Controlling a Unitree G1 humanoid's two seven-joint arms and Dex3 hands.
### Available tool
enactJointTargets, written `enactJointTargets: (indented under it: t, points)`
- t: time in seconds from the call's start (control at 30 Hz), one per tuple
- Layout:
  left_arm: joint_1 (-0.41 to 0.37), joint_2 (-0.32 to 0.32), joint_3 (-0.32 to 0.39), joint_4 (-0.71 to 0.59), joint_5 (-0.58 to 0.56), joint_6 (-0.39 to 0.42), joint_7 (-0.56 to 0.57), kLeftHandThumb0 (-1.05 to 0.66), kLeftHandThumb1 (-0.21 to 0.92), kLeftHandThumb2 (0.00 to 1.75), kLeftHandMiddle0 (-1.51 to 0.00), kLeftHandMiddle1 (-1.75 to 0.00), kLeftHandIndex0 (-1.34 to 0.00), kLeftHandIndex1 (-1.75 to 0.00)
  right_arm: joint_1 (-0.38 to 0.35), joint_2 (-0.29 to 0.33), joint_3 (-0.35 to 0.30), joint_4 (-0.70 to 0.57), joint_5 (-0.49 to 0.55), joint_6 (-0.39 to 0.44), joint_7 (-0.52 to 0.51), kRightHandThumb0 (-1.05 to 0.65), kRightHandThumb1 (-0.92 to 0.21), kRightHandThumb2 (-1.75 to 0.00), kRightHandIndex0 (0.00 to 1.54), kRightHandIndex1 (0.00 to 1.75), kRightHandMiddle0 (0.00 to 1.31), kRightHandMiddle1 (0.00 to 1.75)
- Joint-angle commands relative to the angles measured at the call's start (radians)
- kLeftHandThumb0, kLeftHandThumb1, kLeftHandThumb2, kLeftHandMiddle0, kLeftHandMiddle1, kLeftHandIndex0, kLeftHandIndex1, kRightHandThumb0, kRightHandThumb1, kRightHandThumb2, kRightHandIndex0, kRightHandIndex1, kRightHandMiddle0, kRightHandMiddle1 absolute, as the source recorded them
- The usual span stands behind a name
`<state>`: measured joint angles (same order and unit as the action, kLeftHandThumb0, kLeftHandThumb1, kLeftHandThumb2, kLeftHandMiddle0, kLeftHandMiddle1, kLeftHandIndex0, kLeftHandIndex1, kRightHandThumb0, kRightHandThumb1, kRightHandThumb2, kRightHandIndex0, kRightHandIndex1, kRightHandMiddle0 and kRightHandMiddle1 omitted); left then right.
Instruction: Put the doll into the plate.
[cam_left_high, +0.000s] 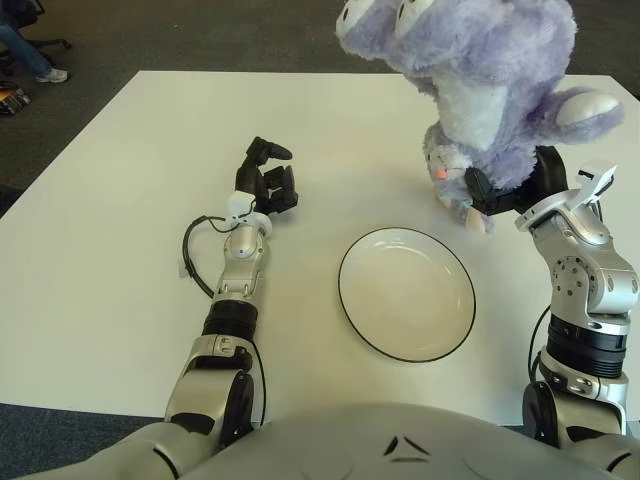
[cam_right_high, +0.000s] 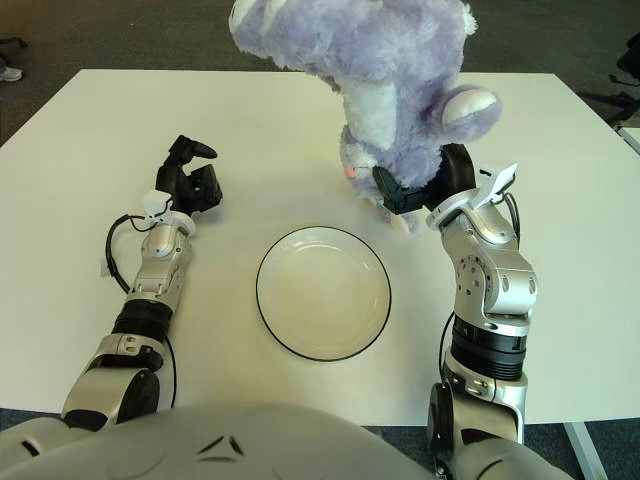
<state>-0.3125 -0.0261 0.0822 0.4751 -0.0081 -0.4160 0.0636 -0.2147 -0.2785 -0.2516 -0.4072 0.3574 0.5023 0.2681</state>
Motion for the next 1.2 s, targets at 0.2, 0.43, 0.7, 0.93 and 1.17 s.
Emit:
enactJointTargets:
  t: [0.2, 0.43, 0.7, 0.93, 1.17]
  points:
    - [0.085, -0.003, 0.004, 0.054, 0.002, -0.007, 0.005, -0.42, 0.5, 1.08, -1.12, -1.75, -0.46, -1.75, 0.107, -0.067, 0.053, -0.097, -0.135, -0.175, 0.026, -0.01, 0.01, -1.62, 0.88, 1.74, 0.72, 1.53]
    - [0.081, -0.004, 0.004, 0.054, 0.001, 0.002, 0.005, -0.42, 0.49, 1.1, -1.13, -1.75, -0.48, -1.75, 0.155, -0.098, 0.066, -0.13, -0.22, -0.226, 0.02, -0.01, 0.06, -1.67, 0.91, 1.75, 0.76, 1.53]
    - [0.08, -0.008, 0.002, 0.045, 0.006, 0.016, 0.014, -0.43, 0.48, 1.11, -1.14, -1.75, -0.48, -1.75, 0.211, -0.109, 0.082, -0.158, -0.317, -0.29, 0.004, -0.01, 0.08, -1.69, 0.92, 1.75, 0.78, 1.52]
    - [0.082, -0.012, -0.002, 0.036, 0.012, 0.024, 0.019, -0.43, 0.48, 1.12, -1.14, -1.75, -0.49, -1.75, 0.27, -0.115, 0.104, -0.202, -0.424, -0.312, -0.02, -0.01, 0.1, -1.72, 0.93, 1.75, 0.77, 1.55]
    - [0.082, -0.013, -0.004, 0.035, 0.015, 0.022, 0.017, -0.43, 0.48, 1.12, -1.14, -1.75, -0.48, -1.75, 0.297, -0.118, 0.119, -0.226, -0.524, -0.33, -0.038, -0.01, 0.1, -1.74, 0.93, 1.75, 0.76, 1.6]
